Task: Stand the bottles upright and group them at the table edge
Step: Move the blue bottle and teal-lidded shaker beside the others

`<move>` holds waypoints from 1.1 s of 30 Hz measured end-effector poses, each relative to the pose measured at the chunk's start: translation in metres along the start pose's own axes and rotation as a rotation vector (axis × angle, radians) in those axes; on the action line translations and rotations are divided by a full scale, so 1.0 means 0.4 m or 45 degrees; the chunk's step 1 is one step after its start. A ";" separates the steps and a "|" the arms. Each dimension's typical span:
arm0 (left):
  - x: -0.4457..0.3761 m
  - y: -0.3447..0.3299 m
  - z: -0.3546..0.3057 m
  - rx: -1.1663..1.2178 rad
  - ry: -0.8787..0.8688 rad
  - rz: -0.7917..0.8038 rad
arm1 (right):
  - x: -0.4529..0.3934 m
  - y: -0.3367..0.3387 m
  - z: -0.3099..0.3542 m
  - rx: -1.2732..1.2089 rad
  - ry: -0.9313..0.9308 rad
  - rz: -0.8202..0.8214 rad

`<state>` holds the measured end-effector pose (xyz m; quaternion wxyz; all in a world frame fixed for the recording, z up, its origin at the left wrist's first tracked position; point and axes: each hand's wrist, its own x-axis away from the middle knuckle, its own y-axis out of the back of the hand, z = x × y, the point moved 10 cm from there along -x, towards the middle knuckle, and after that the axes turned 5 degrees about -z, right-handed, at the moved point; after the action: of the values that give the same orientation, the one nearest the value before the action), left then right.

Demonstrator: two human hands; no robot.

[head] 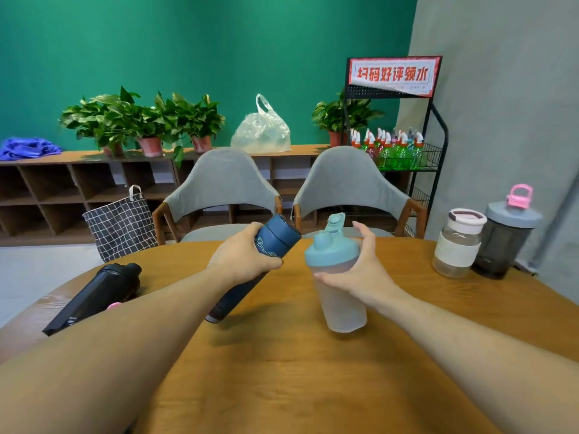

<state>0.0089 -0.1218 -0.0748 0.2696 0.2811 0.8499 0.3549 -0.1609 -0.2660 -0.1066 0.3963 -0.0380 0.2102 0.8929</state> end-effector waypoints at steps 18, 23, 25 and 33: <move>0.055 -0.153 -0.324 0.758 0.054 0.015 | 0.089 0.366 -0.051 -0.166 -0.099 -0.161; 0.041 -0.276 -0.467 0.770 -0.014 0.070 | 0.095 0.551 -0.118 -0.137 -0.116 -0.319; 0.039 -0.332 -0.526 0.775 -0.043 0.088 | 0.094 0.623 -0.154 -0.107 -0.122 -0.376; -0.006 -0.591 -0.700 0.830 -0.052 0.235 | 0.067 0.870 -0.328 0.048 -0.167 -0.504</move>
<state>-0.2412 -0.3894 -0.0838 0.1492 0.4354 0.8840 0.0818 -0.4439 -0.5085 -0.1119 0.5774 -0.0131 0.1891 0.7941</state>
